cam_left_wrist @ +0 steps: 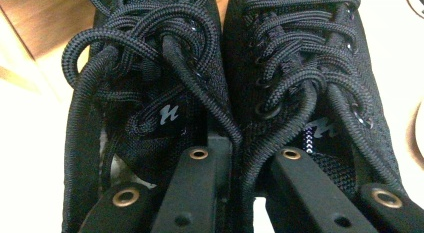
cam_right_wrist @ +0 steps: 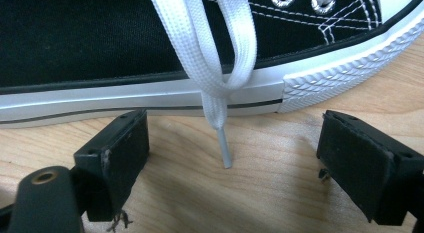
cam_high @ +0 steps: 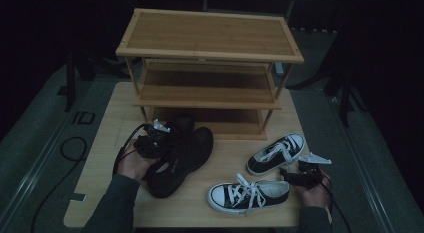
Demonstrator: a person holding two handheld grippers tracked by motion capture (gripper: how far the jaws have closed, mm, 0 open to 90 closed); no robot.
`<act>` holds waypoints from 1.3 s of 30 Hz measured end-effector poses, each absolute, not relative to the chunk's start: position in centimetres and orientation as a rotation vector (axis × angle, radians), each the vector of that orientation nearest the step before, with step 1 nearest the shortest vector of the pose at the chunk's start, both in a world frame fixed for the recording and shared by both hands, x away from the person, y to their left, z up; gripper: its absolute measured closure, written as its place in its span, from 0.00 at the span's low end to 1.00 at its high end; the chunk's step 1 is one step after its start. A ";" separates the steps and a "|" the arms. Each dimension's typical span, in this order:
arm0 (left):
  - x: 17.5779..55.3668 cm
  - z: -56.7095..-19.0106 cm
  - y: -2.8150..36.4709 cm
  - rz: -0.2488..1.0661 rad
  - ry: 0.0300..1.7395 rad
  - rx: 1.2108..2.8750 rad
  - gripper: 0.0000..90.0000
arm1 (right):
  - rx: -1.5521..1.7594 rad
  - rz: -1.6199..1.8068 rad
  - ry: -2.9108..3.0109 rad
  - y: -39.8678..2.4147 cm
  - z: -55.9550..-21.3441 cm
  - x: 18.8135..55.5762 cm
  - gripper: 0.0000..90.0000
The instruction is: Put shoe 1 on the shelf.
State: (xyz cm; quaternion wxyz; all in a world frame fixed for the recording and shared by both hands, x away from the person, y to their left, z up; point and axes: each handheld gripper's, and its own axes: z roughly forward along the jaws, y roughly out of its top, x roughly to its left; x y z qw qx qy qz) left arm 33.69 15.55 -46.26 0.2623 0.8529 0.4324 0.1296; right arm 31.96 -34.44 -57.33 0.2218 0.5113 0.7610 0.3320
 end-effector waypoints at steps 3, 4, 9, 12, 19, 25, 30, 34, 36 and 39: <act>34.0 -46.2 15.2 0.363 1.174 2.309 0.95 | 1.412 0.918 2.103 -34.4 -57.3 32.0 0.15; 34.2 -46.2 15.0 0.366 1.175 2.309 0.95 | 1.412 0.917 2.103 -34.4 -57.3 32.0 0.15; 34.9 -46.2 14.4 0.378 1.186 2.309 0.95 | 1.409 0.917 2.104 -34.5 -57.3 32.0 0.15; 35.3 -46.3 13.9 0.398 1.191 2.322 0.95 | 1.410 0.917 2.104 -34.5 -57.3 32.0 0.15; 36.3 -46.7 13.0 0.424 1.211 2.321 0.95 | 1.410 0.917 2.103 -34.4 -57.3 32.0 0.15; 37.1 -47.0 12.3 0.429 1.227 2.318 0.95 | 1.412 0.917 2.103 -34.4 -57.3 32.0 0.15; 37.8 -47.4 12.0 0.456 1.248 2.303 0.95 | 1.412 0.917 2.103 -34.4 -57.3 32.0 0.15; 38.1 -47.4 11.6 0.477 1.268 2.294 0.95 | 1.412 0.917 2.103 -34.4 -57.3 32.0 0.15; 38.3 -47.4 11.4 0.481 1.279 2.289 0.95 | 1.412 0.917 2.103 -34.4 -57.3 32.0 0.15; 38.6 -47.5 11.1 0.494 1.288 2.282 0.95 | 1.412 0.917 2.103 -34.4 -57.3 32.0 0.15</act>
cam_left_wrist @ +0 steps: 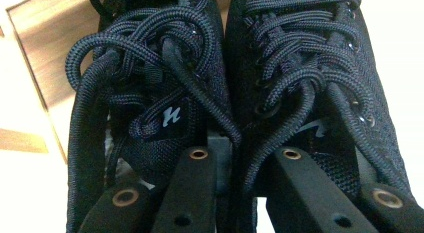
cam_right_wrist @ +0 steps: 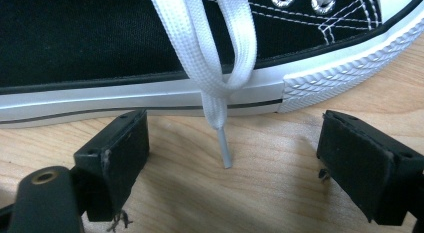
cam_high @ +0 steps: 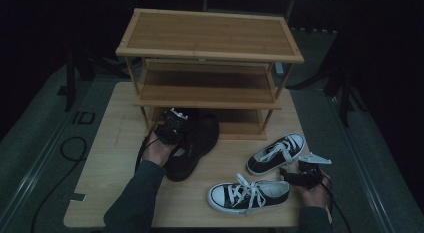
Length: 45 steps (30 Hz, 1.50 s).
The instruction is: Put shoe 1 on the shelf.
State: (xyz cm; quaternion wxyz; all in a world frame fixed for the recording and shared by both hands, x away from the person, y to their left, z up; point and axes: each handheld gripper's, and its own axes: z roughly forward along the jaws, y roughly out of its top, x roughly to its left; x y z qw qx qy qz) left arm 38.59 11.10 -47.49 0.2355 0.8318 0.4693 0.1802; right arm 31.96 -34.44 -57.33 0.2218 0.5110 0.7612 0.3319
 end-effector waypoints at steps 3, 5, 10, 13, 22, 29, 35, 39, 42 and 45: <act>38.9 -47.5 11.1 0.494 1.302 2.271 0.95 | 1.411 0.917 2.103 -34.4 -57.3 32.0 0.15; 39.0 -47.5 11.1 0.500 1.319 2.260 0.95 | 1.412 0.917 2.103 -34.4 -57.3 32.0 0.15; 39.3 -47.5 10.6 0.530 1.367 2.240 0.95 | 1.412 0.917 2.103 -34.4 -57.3 32.0 0.15; 39.7 -47.5 10.4 0.528 1.396 2.227 0.94 | 1.412 0.917 2.103 -34.4 -57.3 32.0 0.15; 40.4 -47.6 9.8 0.534 1.496 2.151 0.94 | 1.412 0.917 2.103 -34.4 -57.3 32.0 0.15; 40.5 -48.0 9.0 0.589 1.560 2.106 0.93 | 1.412 0.917 2.103 -34.4 -57.3 32.0 0.15; 40.3 -48.1 9.0 0.587 1.506 2.147 0.68 | 1.412 0.918 2.104 -34.4 -57.3 32.0 0.15; 40.0 -47.8 9.6 0.536 1.475 2.149 0.61 | 1.411 0.917 2.104 -34.4 -57.3 32.0 0.15; 39.7 -47.5 9.6 0.538 1.452 2.163 0.59 | 1.411 0.917 2.104 -34.4 -57.3 32.0 0.15; 39.0 -47.3 9.6 0.568 1.407 2.194 0.56 | 1.411 0.917 2.104 -34.4 -57.3 32.0 0.15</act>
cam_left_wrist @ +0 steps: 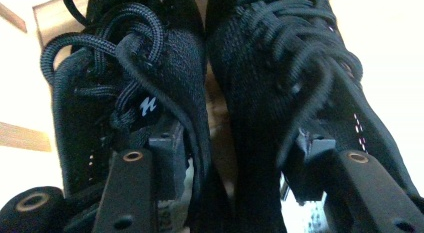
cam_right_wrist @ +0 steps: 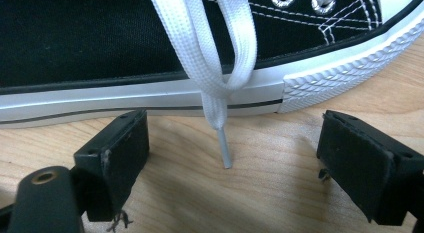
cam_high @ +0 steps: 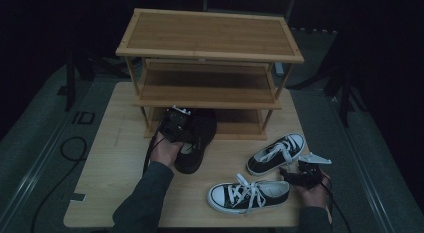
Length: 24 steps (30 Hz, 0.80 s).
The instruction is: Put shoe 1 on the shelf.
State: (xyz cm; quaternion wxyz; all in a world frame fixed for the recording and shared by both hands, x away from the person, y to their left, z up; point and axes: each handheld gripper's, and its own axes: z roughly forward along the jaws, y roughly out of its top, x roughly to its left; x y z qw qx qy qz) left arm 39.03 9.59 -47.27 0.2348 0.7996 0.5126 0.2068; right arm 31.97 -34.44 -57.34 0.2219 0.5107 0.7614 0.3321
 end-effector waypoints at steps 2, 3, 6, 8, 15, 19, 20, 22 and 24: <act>38.6 -47.1 9.7 0.576 1.379 2.204 0.52 | 1.411 0.917 2.104 -34.4 -57.3 32.0 0.15; 38.3 -46.9 9.8 0.574 1.370 2.207 0.52 | 1.411 0.918 2.104 -34.4 -57.3 32.0 0.15; 37.6 -46.5 10.2 0.594 1.347 2.190 0.51 | 1.411 0.917 2.104 -34.4 -57.3 32.0 0.15; 37.1 -46.1 10.7 0.588 1.334 2.168 0.51 | 1.411 0.918 2.104 -34.4 -57.3 32.0 0.15; 35.2 -45.0 12.0 0.531 1.287 2.126 0.51 | 1.412 0.917 2.104 -34.4 -57.3 32.0 0.15; 34.6 -45.1 12.7 0.495 1.277 2.118 0.50 | 1.410 0.918 2.103 -34.4 -57.3 32.0 0.15; 34.4 -45.2 12.9 0.485 1.272 2.113 0.50 | 1.410 0.917 2.104 -34.4 -57.3 32.0 0.15; 34.1 -45.2 13.0 0.470 1.258 2.115 0.49 | 1.410 0.917 2.104 -34.4 -57.3 32.0 0.15; 33.6 -45.1 13.1 0.470 1.224 2.123 0.53 | 1.408 0.917 2.104 -34.4 -57.3 32.0 0.15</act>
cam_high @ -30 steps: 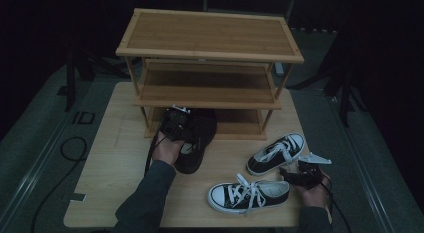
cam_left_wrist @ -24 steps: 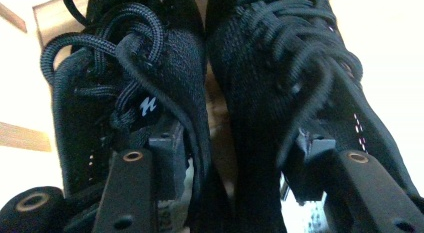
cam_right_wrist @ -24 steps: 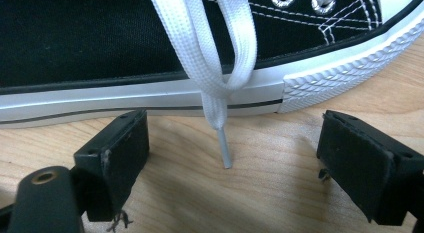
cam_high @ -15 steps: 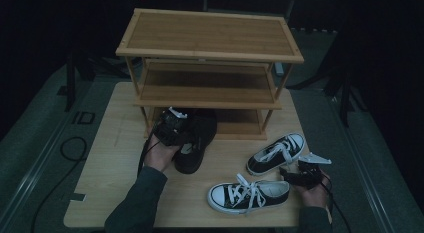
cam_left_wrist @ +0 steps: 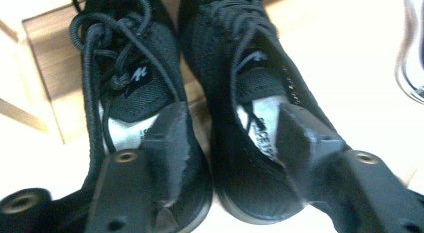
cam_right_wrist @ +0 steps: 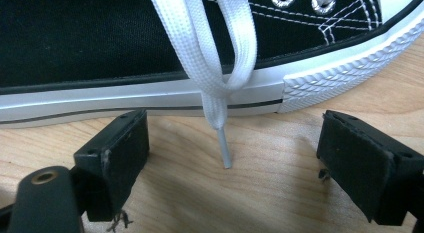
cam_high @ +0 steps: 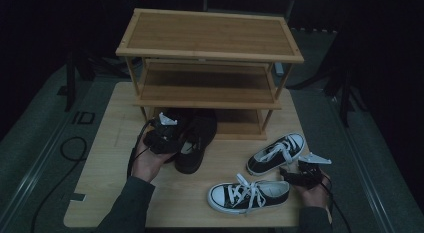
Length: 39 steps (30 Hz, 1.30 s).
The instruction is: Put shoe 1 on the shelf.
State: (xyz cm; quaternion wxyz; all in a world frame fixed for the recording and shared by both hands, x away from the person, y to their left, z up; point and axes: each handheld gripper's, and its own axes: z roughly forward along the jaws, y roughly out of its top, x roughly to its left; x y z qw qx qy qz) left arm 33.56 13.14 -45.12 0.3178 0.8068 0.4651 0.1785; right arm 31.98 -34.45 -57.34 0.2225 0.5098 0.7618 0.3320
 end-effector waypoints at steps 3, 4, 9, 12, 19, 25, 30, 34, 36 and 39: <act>32.9 -45.0 13.2 0.479 1.206 2.130 0.58 | 1.408 0.916 2.105 -34.4 -57.3 32.0 0.15; 32.7 -44.9 13.4 0.474 1.203 2.123 0.59 | 1.411 0.918 2.103 -34.4 -57.3 32.0 0.15; 31.8 -44.6 13.9 0.466 1.167 2.112 0.67 | 1.412 0.918 2.103 -34.4 -57.3 32.0 0.15; 31.3 -44.8 14.0 0.474 1.153 2.122 0.71 | 1.413 0.919 2.102 -34.4 -57.3 32.0 0.15; 30.8 -45.7 14.3 0.452 1.145 2.138 0.79 | 1.411 0.917 2.104 -34.4 -57.3 32.0 0.15; 30.7 -46.7 14.2 0.434 1.140 2.157 0.85 | 1.411 0.918 2.104 -34.4 -57.3 32.0 0.15; 30.6 -47.7 14.1 0.439 1.152 2.172 0.85 | 1.411 0.917 2.104 -34.4 -57.3 32.0 0.15; 30.5 -48.4 14.1 0.424 1.160 2.176 0.86 | 1.411 0.917 2.104 -34.4 -57.3 32.0 0.15; 30.5 -48.8 14.1 0.419 1.167 2.174 0.86 | 1.411 0.917 2.104 -34.4 -57.3 32.0 0.15; 30.5 -49.6 14.2 0.405 1.180 2.180 0.86 | 1.411 0.917 2.104 -34.4 -57.3 32.0 0.15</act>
